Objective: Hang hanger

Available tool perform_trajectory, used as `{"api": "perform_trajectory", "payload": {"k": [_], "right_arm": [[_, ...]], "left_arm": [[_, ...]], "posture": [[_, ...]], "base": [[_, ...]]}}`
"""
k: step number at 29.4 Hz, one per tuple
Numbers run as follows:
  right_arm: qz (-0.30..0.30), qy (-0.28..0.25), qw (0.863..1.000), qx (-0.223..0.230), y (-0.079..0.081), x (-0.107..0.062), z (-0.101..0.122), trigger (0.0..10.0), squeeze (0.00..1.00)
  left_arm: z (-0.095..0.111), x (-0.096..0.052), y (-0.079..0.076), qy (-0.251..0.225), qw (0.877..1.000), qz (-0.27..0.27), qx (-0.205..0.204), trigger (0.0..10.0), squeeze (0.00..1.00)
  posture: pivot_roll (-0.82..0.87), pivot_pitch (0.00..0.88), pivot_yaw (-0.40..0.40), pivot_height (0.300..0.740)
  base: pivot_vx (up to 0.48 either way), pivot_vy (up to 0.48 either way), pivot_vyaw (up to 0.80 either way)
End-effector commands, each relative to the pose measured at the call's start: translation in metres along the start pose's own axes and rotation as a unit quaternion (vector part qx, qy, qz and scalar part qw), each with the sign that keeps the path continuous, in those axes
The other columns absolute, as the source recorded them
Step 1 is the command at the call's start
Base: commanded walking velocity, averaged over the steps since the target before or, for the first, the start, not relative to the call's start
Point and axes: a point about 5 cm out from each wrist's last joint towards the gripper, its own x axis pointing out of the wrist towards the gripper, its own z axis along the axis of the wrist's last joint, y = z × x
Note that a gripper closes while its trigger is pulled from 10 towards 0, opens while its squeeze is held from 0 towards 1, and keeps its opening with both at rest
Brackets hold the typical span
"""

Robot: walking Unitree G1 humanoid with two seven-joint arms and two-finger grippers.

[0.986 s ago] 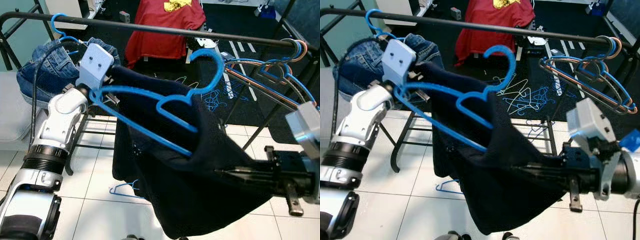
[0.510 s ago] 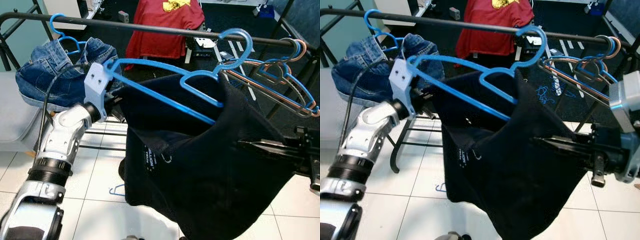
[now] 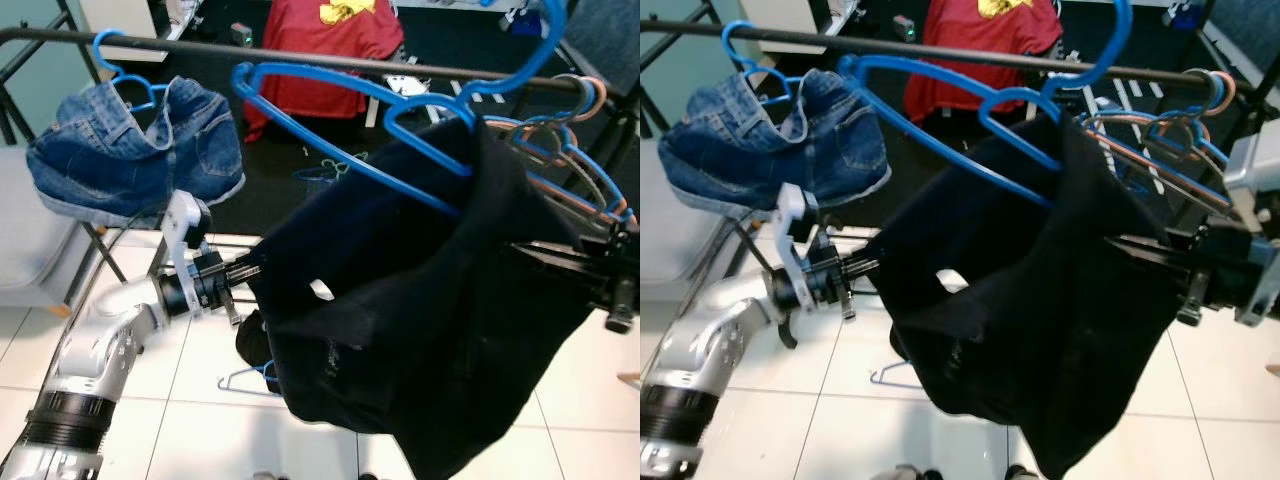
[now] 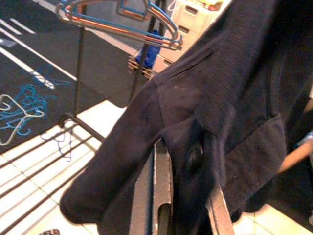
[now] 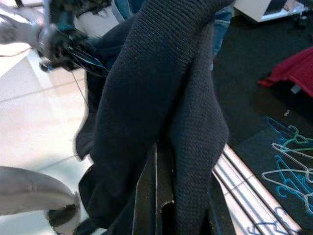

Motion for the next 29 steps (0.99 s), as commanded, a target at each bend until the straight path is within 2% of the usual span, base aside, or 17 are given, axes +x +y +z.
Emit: {"api": "perform_trajectory", "payload": {"k": [1, 2, 5, 10, 11, 12, 14, 15, 16, 17, 20, 22, 23, 24, 25, 27, 29], "right_arm": [[0.011, 0.054, 0.998, -0.036, 0.002, 0.003, -0.007, 0.0, 0.0], [0.026, 0.089, 0.994, -0.051, 0.004, 0.005, -0.011, 0.0, 0.0], [0.044, 0.129, 0.988, -0.071, 0.005, 0.006, -0.016, 0.0, 0.0], [0.065, 0.159, 0.982, -0.082, 0.006, 0.006, -0.021, 0.0, 0.0], [0.083, 0.18, 0.976, -0.088, 0.007, 0.005, -0.025, 0.0, 0.0], [0.083, 0.18, 0.976, -0.088, 0.007, 0.005, -0.025, 0.0, 0.0], [0.121, 0.2, 0.968, -0.088, 0.01, 0.006, -0.032, 0.0, 0.0], [0.121, 0.2, 0.968, -0.088, 0.01, 0.006, -0.032, 0.0, 0.0], [0.146, 0.2, 0.965, -0.085, 0.013, 0.009, -0.032, 0.0, 0.0], [0.158, 0.2, 0.963, -0.088, 0.014, 0.011, -0.032, 0.0, 0.0], [0.158, 0.2, 0.963, -0.088, 0.014, 0.011, -0.032, 0.0, 0.0], [0.176, 0.202, 0.959, -0.097, 0.015, 0.017, -0.034, 0.0, 0.0], [0.176, 0.202, 0.959, -0.097, 0.015, 0.017, -0.034, 0.0, 0.0], [0.184, 0.203, 0.956, -0.109, 0.014, 0.023, -0.037, 0.0, 0.0], [0.184, 0.203, 0.956, -0.109, 0.014, 0.023, -0.037, 0.0, 0.0], [0.195, 0.194, 0.952, -0.133, 0.009, 0.038, -0.037, 0.0, 0.0], [0.197, 0.192, 0.951, -0.142, 0.007, 0.042, -0.036, 0.0, 0.0]], "left_arm": [[0.006, -0.007, -0.014, 0.006, 0.998, -0.065, -0.024, 10.0, 1.0], [0.01, -0.008, -0.021, 0.012, 0.995, -0.097, -0.03, 10.0, 1.0], [0.018, -0.012, -0.025, 0.02, 0.992, -0.124, -0.021, 10.0, 1.0], [0.031, -0.017, -0.022, 0.027, 0.991, -0.131, 0.003, 10.0, 1.0], [0.039, -0.022, -0.021, 0.04, 0.989, -0.137, 0.023, 10.0, 1.0], [0.039, -0.022, -0.021, 0.04, 0.989, -0.137, 0.023, 10.0, 1.0], [0.058, -0.022, -0.017, 0.048, 0.987, -0.132, 0.082, 10.0, 1.0], [0.058, -0.022, -0.017, 0.048, 0.987, -0.132, 0.082, 10.0, 1.0], [0.072, -0.01, -0.017, 0.02, 0.985, -0.123, 0.122, 10.0, 1.0], [0.08, 0.0, -0.021, -0.01, 0.984, -0.128, 0.127, 10.0, 1.0], [0.08, 0.0, -0.021, -0.01, 0.984, -0.128, 0.127, 10.0, 1.0], [0.09, 0.022, -0.033, -0.055, 0.976, -0.165, 0.129, 10.0, 1.0], [0.09, 0.022, -0.033, -0.055, 0.976, -0.165, 0.129, 10.0, 1.0], [0.096, 0.034, -0.04, -0.071, 0.968, -0.2, 0.132, 10.0, 1.0], [0.096, 0.034, -0.04, -0.071, 0.968, -0.2, 0.132, 10.0, 1.0], [0.1, 0.052, -0.049, -0.055, 0.951, -0.262, 0.157, 10.0, 1.0], [0.098, 0.055, -0.051, -0.039, 0.945, -0.282, 0.16, 10.0, 1.0]], "posture": [[-0.07, 0.195, 0.001, 0.74], [-0.07, 0.195, 0.0, 0.74], [-0.08, 0.194, -0.002, 0.74], [-0.08, 0.193, -0.002, 0.74], [-0.08, 0.192, -0.002, 0.74], [-0.08, 0.192, -0.002, 0.74], [-0.07, 0.186, -0.004, 0.74], [-0.07, 0.186, -0.004, 0.74], [-0.07, 0.186, -0.004, 0.74], [-0.07, 0.178, -0.002, 0.74], [-0.07, 0.178, -0.002, 0.74], [-0.07, 0.169, -0.009, 0.74], [-0.07, 0.169, -0.009, 0.74], [-0.07, 0.161, -0.004, 0.74], [-0.07, 0.161, -0.004, 0.74], [-0.07, 0.148, 0.006, 0.74], [-0.07, 0.148, 0.006, 0.74]], "base": [[0.0, 0.0, 0.0], [0.0, 0.0, 0.0], [0.0, 0.0, 0.0], [0.0, 0.0, 0.0], [0.0, 0.0, 0.0], [0.0, 0.0, 0.0], [0.0, 0.0, 0.0], [0.0, 0.0, 0.0], [0.0, 0.0, 0.0], [0.0, 0.0, 0.0], [0.0, 0.0, 0.0], [0.0, 0.0, 0.0], [0.0, 0.0, 0.0], [0.0, 0.0, 0.0], [0.0, 0.0, 0.0], [0.0, 0.0, 0.0], [0.0, 0.0, 0.0]]}}
